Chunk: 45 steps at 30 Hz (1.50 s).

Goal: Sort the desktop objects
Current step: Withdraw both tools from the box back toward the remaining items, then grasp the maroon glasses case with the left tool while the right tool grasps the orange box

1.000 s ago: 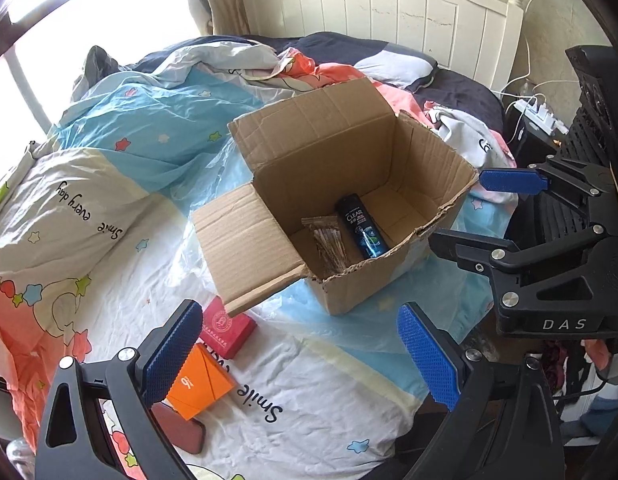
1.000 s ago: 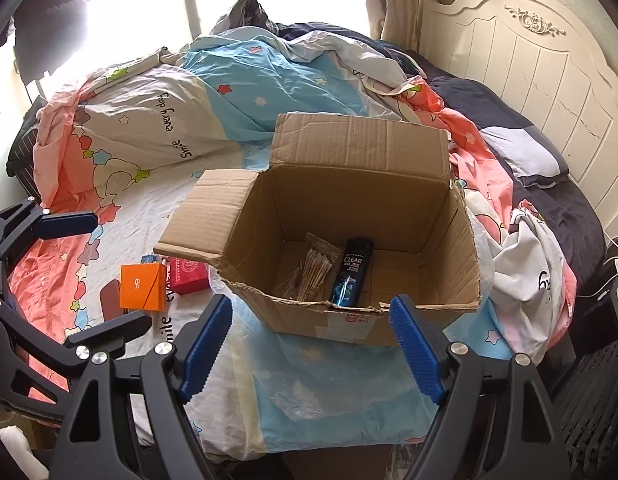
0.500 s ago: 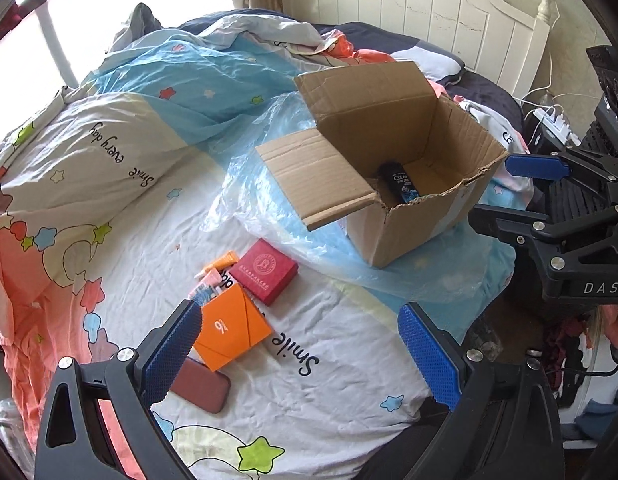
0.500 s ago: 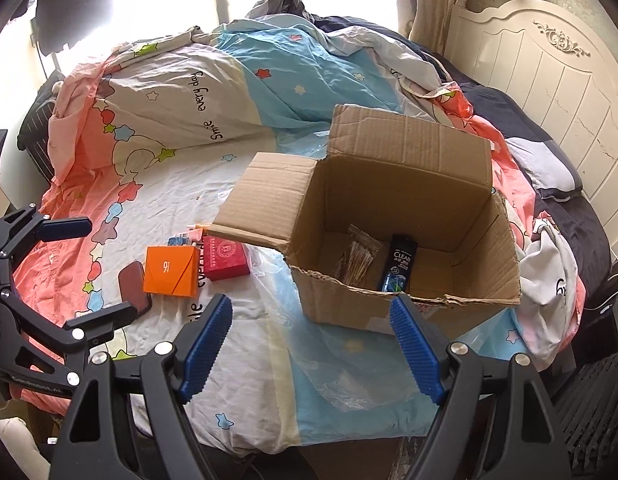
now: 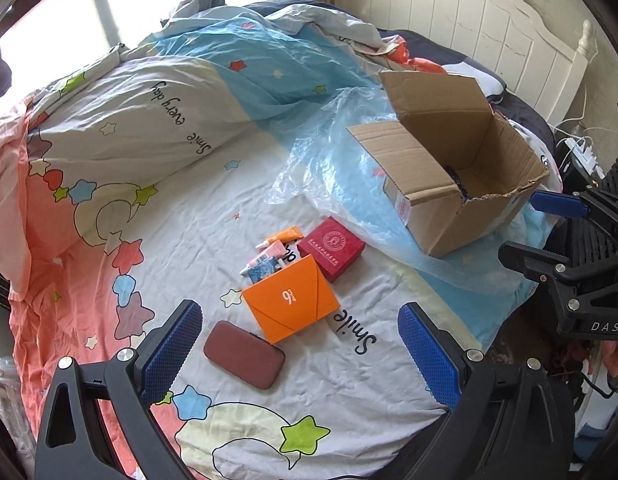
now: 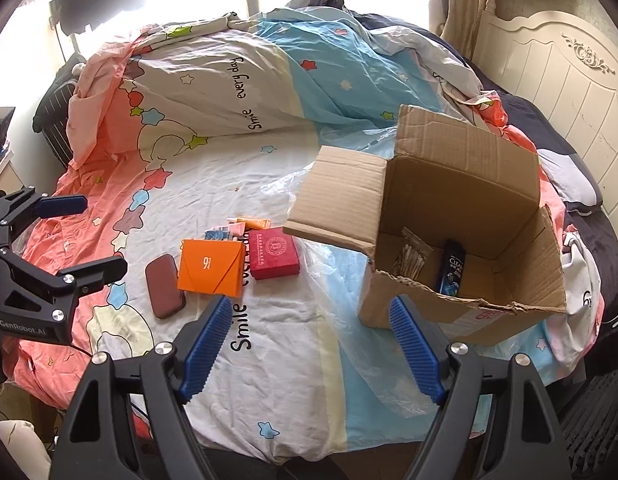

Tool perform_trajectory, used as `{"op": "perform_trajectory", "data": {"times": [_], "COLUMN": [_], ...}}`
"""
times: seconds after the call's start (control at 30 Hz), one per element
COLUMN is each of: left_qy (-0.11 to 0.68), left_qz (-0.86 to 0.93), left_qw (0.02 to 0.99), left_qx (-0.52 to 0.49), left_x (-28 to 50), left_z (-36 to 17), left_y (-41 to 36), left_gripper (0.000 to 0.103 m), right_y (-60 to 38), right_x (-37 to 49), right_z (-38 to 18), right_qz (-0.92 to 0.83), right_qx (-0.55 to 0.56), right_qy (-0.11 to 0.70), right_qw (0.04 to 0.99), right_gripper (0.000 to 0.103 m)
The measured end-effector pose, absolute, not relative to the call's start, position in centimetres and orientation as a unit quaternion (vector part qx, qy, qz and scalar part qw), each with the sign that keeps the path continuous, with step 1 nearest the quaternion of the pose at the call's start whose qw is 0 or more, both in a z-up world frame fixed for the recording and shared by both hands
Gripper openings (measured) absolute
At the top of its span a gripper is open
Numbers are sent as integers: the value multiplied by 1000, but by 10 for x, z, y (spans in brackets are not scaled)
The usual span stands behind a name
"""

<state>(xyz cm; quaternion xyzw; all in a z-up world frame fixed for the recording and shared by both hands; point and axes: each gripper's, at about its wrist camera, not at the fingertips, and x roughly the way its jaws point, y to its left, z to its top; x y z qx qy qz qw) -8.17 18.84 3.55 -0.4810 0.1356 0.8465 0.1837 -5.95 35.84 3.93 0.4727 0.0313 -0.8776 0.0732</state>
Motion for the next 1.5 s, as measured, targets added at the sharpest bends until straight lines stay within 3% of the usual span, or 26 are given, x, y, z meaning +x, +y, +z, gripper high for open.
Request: {"op": "perform_trajectory", "data": {"times": [1.5], "left_qy": [60], "left_qz": [814], "left_qw": [76], "left_qx": [-573], "left_x": [-96], "left_z": [-73], "left_y": [65], "left_gripper": [101], "right_y": [253], "right_x": [-95], "right_z": [-51], "right_qz": [-833], "right_qx": [515], "right_qy": [31], "right_qw": [199], "right_gripper": [79]}}
